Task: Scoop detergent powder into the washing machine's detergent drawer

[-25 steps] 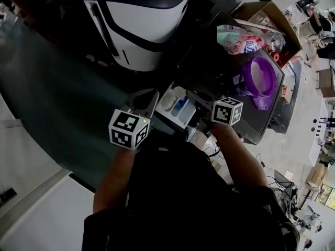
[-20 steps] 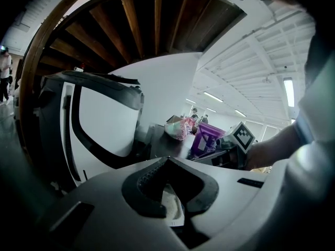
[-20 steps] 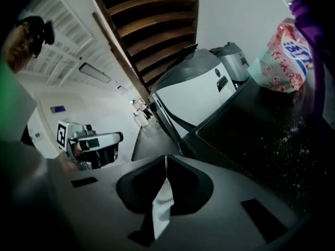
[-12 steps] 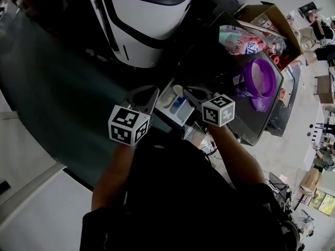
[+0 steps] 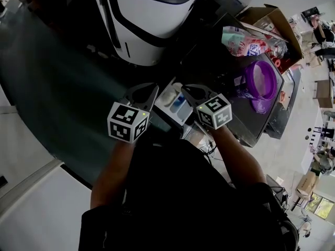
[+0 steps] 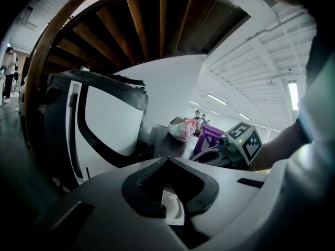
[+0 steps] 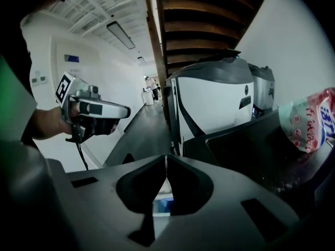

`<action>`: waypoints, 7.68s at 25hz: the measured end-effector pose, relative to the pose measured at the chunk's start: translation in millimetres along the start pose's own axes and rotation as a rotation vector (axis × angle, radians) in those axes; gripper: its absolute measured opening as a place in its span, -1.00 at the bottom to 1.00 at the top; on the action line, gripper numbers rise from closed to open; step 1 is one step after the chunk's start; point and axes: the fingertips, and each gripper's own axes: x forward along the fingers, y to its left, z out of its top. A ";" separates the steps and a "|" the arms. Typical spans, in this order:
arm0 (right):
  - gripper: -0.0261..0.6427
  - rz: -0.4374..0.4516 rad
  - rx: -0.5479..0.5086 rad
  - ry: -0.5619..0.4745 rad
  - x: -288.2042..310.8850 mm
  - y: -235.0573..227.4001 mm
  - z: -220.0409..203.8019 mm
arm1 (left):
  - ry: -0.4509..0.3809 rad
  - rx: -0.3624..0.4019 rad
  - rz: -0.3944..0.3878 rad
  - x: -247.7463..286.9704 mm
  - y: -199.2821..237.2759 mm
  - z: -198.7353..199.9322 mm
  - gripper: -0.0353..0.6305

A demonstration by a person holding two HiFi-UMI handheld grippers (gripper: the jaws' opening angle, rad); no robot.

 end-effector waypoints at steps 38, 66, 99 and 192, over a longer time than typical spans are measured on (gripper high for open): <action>-0.86 -0.056 -0.526 0.093 -0.6 22.8 3.6 | 0.011 0.029 0.003 2.5 -14.5 15.8 -0.87; -0.86 -0.026 -0.831 0.115 -2.4 39.7 -17.5 | 0.023 0.023 0.016 10.2 -28.5 11.8 -0.87; -0.86 0.031 -0.628 -0.043 -32.3 28.7 8.2 | 0.010 0.051 0.073 8.0 -48.8 24.1 -0.87; -0.86 -0.547 0.216 -0.827 -381.4 -60.4 82.7 | -0.192 0.351 -0.411 66.9 -164.5 207.7 -0.87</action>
